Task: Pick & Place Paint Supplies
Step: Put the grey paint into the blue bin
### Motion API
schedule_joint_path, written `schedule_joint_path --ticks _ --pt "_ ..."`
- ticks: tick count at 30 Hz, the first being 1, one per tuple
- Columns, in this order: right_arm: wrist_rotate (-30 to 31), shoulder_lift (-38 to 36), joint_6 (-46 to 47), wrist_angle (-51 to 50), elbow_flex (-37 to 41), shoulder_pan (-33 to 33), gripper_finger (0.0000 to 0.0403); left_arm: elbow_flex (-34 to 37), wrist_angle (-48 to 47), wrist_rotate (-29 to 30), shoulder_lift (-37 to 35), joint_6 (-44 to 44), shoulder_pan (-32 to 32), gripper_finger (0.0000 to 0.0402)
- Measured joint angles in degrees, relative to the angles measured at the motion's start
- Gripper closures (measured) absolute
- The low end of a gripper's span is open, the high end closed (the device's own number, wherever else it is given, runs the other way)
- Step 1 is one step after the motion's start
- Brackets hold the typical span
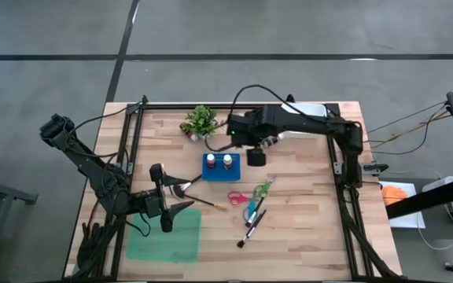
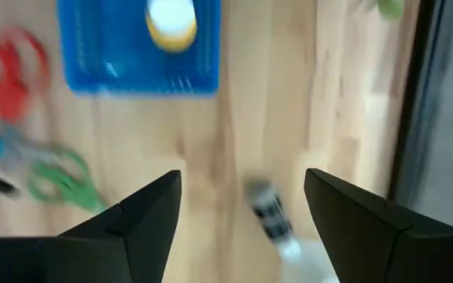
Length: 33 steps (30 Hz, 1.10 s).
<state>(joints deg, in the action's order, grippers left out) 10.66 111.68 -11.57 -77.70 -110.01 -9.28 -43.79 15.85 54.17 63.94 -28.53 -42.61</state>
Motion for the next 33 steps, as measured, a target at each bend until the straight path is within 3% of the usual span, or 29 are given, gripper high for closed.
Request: schedule_joint_path --ticks 5,9,15,19,33 --pt "7.5 -3.2 -4.6 -0.3 9.9 -0.6 0.0133 0.0 0.0 -0.3 0.0 0.0 0.0 0.0099" --pt "9.0 -3.7 -5.7 3.4 18.6 -2.0 0.0133 0.0 0.0 -0.4 0.0 0.0 0.0 0.0099" --pt "13.0 -3.7 -11.7 14.2 28.9 -5.0 0.0133 0.0 -0.1 -0.4 0.0 0.0 0.1 0.0099" --pt "14.7 -3.7 -15.7 18.8 31.5 -6.9 0.0133 0.0 -0.3 -0.4 0.0 0.0 0.1 0.0099" --pt "10.0 -3.7 -17.6 25.4 35.5 -11.0 0.0133 0.0 -0.3 -0.4 0.0 0.1 0.5 0.0099"
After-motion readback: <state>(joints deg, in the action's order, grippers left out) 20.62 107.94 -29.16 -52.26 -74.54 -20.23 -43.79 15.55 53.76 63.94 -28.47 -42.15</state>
